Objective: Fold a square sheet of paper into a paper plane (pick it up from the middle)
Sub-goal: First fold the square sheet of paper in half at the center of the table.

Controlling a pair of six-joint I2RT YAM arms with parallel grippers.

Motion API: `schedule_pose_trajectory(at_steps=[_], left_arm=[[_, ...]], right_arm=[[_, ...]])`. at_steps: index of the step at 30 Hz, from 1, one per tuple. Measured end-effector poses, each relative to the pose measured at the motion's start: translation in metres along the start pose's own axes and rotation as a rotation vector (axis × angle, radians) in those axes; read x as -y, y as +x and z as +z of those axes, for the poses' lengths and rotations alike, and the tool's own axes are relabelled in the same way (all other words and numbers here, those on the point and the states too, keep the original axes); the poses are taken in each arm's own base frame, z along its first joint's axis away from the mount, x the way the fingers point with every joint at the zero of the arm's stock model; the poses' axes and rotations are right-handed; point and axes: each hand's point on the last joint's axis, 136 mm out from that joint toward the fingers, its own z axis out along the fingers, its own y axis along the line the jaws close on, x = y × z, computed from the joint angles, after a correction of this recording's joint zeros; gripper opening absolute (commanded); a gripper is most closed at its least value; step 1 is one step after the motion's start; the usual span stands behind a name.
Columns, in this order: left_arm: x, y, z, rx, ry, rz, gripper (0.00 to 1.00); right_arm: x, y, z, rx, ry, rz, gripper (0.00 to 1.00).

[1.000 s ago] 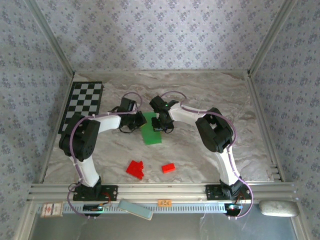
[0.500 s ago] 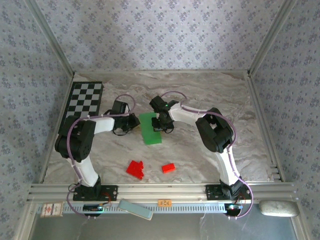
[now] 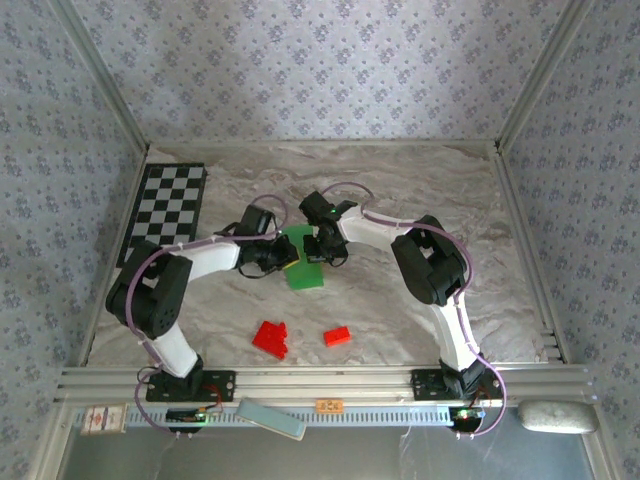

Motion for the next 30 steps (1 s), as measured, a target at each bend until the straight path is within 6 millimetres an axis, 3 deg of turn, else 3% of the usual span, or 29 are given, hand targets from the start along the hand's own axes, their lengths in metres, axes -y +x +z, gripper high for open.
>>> schedule_pose_trajectory(at_steps=[11, 22, 30], left_arm=[[-0.027, 0.015, 0.012, -0.052, -0.057, -0.048, 0.08], [-0.044, 0.017, -0.006, -0.032, -0.060, -0.088, 0.09], [-0.030, 0.021, -0.009, -0.042, -0.042, -0.092, 0.10]], right_arm=[[0.000, 0.000, 0.000, 0.000, 0.000, 0.000, 0.15], [0.000, 0.000, 0.000, 0.000, 0.001, 0.000, 0.15], [0.000, 0.000, 0.000, 0.000, 0.001, 0.000, 0.15]])
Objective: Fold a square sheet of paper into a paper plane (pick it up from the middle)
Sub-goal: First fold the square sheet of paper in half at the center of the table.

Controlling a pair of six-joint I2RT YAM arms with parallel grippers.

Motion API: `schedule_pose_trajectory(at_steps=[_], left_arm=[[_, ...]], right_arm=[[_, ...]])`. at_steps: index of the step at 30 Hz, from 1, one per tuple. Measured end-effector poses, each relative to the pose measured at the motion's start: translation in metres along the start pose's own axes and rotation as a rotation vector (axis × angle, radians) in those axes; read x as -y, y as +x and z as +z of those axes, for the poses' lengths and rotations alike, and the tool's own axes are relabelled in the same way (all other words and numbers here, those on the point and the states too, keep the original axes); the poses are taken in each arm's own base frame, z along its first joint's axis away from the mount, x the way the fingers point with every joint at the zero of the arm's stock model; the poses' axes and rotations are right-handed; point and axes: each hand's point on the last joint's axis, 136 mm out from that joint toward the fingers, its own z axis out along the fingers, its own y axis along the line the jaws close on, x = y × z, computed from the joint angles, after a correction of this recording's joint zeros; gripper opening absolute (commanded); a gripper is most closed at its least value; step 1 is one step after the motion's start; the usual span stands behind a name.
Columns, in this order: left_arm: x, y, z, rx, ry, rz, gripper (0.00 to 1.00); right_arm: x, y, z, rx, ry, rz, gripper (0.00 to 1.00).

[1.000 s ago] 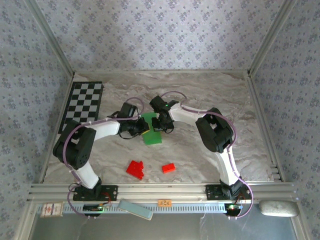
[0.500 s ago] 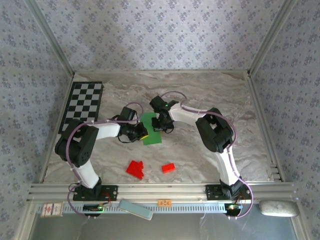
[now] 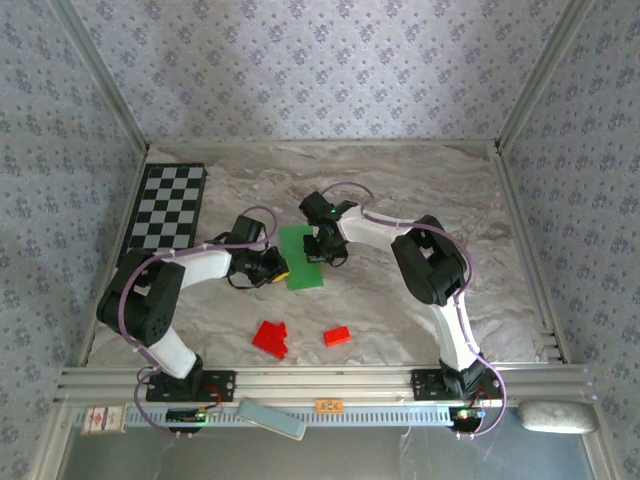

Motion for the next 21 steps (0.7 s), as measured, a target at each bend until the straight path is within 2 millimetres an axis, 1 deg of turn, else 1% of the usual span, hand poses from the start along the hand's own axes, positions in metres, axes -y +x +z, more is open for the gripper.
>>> schedule_pose_trajectory(at_steps=[4, 7, 11, 15, 21], left_arm=[[0.012, 0.005, 0.013, -0.036, 0.007, 0.019, 0.09], [0.007, 0.011, 0.021, -0.062, -0.008, 0.011, 0.09], [0.006, 0.011, 0.021, -0.062, -0.009, 0.010, 0.09], [-0.002, 0.013, 0.017, -0.041, 0.008, 0.010, 0.09], [-0.023, 0.025, -0.002, -0.021, -0.012, -0.022, 0.10]], right_arm=[[0.000, 0.000, 0.000, 0.000, 0.000, 0.000, 0.15], [0.000, 0.000, 0.000, 0.000, 0.000, 0.000, 0.15], [0.000, 0.000, 0.000, 0.000, 0.000, 0.000, 0.15], [0.000, 0.000, 0.000, 0.000, 0.000, 0.000, 0.15], [0.000, 0.000, 0.000, 0.000, 0.000, 0.000, 0.15]])
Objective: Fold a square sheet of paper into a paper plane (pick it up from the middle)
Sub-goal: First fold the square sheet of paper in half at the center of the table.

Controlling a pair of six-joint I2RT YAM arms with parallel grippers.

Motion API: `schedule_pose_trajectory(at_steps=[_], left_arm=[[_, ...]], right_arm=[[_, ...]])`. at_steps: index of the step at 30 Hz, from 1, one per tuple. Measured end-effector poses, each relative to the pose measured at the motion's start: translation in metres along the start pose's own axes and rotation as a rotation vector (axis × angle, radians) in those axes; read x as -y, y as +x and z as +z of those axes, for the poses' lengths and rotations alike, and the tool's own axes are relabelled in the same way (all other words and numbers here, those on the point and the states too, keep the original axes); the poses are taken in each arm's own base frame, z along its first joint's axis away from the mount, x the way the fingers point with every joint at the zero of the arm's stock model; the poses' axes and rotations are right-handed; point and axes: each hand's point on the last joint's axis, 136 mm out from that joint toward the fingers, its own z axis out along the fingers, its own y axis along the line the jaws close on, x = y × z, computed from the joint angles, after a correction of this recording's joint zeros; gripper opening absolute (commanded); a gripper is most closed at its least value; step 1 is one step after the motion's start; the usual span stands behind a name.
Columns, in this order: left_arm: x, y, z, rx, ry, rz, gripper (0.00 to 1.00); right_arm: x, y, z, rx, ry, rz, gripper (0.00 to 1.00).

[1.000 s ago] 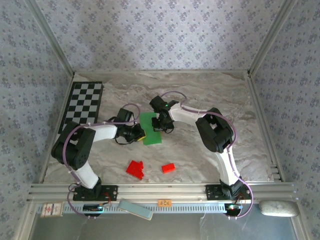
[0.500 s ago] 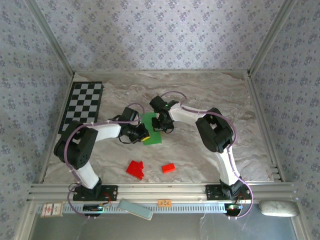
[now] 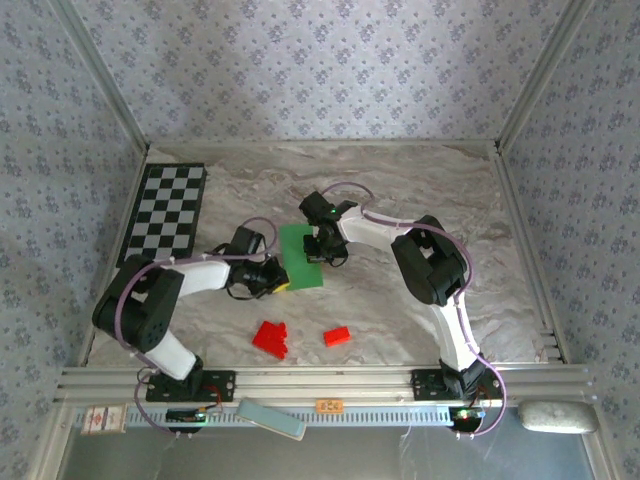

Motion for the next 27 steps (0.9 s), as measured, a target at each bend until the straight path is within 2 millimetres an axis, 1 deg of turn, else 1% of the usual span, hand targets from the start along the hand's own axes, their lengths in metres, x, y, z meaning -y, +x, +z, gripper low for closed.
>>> schedule_pose_trajectory(at_steps=[3, 5, 7, 9, 12, 14, 15, 18, 24, 27], left_arm=[[-0.008, 0.006, -0.009, -0.002, -0.033, -0.019, 0.10], [-0.005, 0.007, -0.013, 0.003, -0.029, -0.020, 0.11], [0.002, 0.007, -0.014, 0.006, -0.010, -0.018, 0.11], [0.012, 0.004, -0.013, 0.008, 0.019, -0.009, 0.11], [0.027, 0.001, -0.004, -0.006, 0.048, 0.007, 0.10], [0.031, -0.001, 0.004, -0.016, 0.047, 0.010, 0.10], [0.030, 0.000, 0.008, -0.023, 0.041, 0.010, 0.10], [0.020, 0.004, 0.016, -0.048, 0.006, -0.006, 0.09], [0.017, 0.004, 0.015, -0.044, -0.004, 0.002, 0.09], [0.010, 0.007, 0.009, -0.036, -0.016, 0.000, 0.09]], right_arm=[[0.000, 0.000, 0.000, 0.000, 0.000, 0.000, 0.15], [0.000, 0.000, 0.000, 0.000, 0.000, 0.000, 0.15], [0.000, 0.000, 0.000, 0.000, 0.000, 0.000, 0.15], [0.000, 0.000, 0.000, 0.000, 0.000, 0.000, 0.15], [0.000, 0.000, 0.000, 0.000, 0.000, 0.000, 0.15], [0.000, 0.000, 0.000, 0.000, 0.000, 0.000, 0.15], [0.000, 0.000, 0.000, 0.000, 0.000, 0.000, 0.15], [0.000, 0.000, 0.000, 0.000, 0.000, 0.000, 0.15], [0.000, 0.000, 0.000, 0.000, 0.000, 0.000, 0.15], [0.000, 0.000, 0.000, 0.000, 0.000, 0.000, 0.15]])
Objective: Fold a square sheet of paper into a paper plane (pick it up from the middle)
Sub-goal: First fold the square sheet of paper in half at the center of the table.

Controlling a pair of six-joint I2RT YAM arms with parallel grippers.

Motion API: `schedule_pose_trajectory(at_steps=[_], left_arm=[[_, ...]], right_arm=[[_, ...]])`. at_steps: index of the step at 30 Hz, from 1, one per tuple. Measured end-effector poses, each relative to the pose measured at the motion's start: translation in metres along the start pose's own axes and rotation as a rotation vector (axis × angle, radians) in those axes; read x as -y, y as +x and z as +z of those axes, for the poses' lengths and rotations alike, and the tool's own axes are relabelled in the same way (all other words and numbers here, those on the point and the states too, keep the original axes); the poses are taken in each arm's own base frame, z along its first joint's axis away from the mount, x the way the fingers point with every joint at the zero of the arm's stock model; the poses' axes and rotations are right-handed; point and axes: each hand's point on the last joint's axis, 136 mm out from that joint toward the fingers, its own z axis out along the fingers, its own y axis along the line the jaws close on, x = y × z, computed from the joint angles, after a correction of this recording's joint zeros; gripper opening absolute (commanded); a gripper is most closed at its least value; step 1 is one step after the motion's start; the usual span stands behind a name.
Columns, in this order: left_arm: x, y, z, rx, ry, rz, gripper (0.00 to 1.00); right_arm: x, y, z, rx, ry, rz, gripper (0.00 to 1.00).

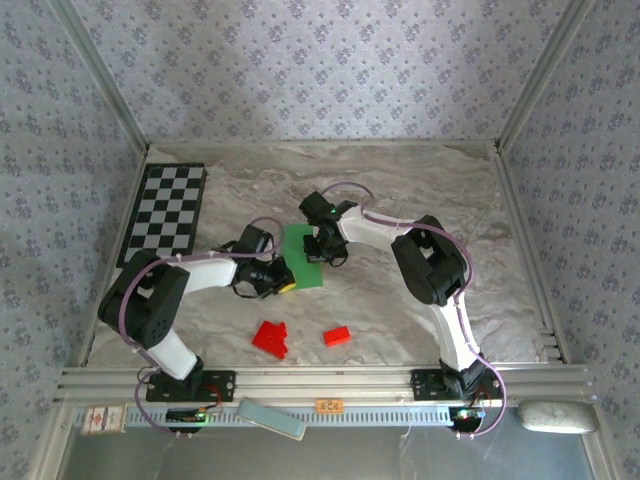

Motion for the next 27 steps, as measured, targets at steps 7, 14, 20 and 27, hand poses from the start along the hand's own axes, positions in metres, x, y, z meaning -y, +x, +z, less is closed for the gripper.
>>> schedule_pose_trajectory(at_steps=[7, 14, 20, 27], left_arm=[[-0.018, 0.007, -0.029, 0.027, -0.064, -0.022, 0.10], [0.008, -0.009, -0.054, 0.138, -0.007, 0.007, 0.27], [0.022, -0.028, -0.060, 0.233, 0.040, -0.006, 0.34], [0.039, -0.043, -0.066, 0.301, 0.108, -0.013, 0.35]], right_arm=[[0.000, 0.000, -0.001, 0.003, 0.000, -0.001, 0.15], [-0.008, -0.008, -0.013, 0.024, -0.005, -0.020, 0.21], [-0.009, -0.009, -0.023, 0.013, -0.006, -0.048, 0.36], [-0.021, -0.012, -0.075, 0.119, -0.129, -0.043, 0.50]])
